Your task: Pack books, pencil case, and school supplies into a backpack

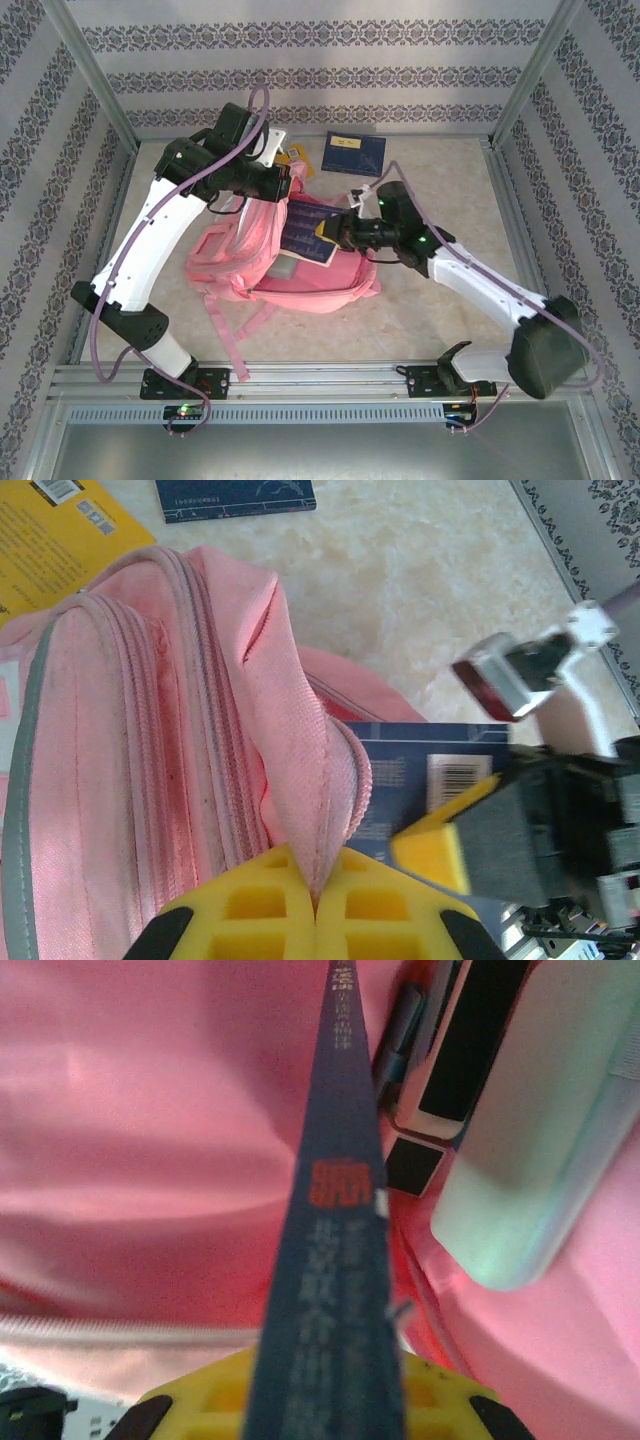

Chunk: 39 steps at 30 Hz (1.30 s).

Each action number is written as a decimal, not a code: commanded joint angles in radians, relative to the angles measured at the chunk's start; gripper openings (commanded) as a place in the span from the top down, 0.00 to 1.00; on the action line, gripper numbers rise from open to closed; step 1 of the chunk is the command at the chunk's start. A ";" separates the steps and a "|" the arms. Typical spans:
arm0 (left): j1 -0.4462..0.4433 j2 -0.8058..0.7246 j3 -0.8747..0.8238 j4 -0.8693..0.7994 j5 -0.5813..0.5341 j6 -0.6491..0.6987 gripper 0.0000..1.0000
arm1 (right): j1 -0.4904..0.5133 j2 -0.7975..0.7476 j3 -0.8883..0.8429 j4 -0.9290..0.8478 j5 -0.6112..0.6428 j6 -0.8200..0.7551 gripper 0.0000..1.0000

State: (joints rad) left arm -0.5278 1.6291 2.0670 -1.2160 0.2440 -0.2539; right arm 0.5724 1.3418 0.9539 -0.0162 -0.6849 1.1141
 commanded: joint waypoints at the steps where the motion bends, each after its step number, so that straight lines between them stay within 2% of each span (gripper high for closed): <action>1: 0.011 -0.016 0.077 0.071 0.021 0.019 1.00 | 0.043 0.107 0.083 0.077 0.090 0.044 1.00; 5: 0.012 -0.005 0.113 0.073 0.022 0.019 1.00 | 0.101 0.254 0.164 0.049 0.172 0.031 1.00; 11: 0.012 0.007 0.137 0.086 0.039 0.011 1.00 | 0.156 0.454 0.291 0.040 0.211 -0.009 1.00; 15: 0.011 0.009 0.120 0.099 0.055 0.000 1.00 | 0.180 0.537 0.368 0.023 0.234 -0.066 0.70; 17: 0.012 0.011 0.106 0.104 0.056 -0.002 1.00 | 0.178 0.540 0.367 0.029 0.244 -0.078 0.58; 21: 0.013 0.012 0.063 0.106 0.040 -0.003 1.00 | 0.146 0.439 0.293 0.031 0.275 -0.117 0.37; 23: 0.013 0.008 0.022 0.116 0.032 -0.011 1.00 | 0.124 0.385 0.245 0.040 0.264 -0.127 0.31; 27: 0.014 -0.026 -0.119 0.195 0.022 -0.044 1.00 | 0.077 0.249 0.127 0.047 0.232 -0.136 0.29; 32: 0.014 -0.075 -0.322 0.341 0.064 -0.111 1.00 | 0.028 0.086 -0.018 0.048 0.214 -0.138 0.26; 34: 0.013 -0.074 -0.364 0.368 0.094 -0.131 1.00 | 0.008 0.031 -0.035 -0.058 0.259 -0.171 0.30; 36: 0.011 -0.063 -0.403 0.380 0.127 -0.143 1.00 | -0.032 -0.050 -0.067 -0.199 0.359 -0.185 0.36; 39: 0.001 -0.041 -0.461 0.389 0.167 -0.158 1.00 | -0.131 -0.182 -0.158 -0.284 0.425 -0.164 0.45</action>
State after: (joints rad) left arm -0.5243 1.5810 1.6512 -0.8783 0.4030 -0.3733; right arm 0.5049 1.2484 0.8532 -0.1474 -0.3683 0.9607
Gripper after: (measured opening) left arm 0.052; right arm 0.563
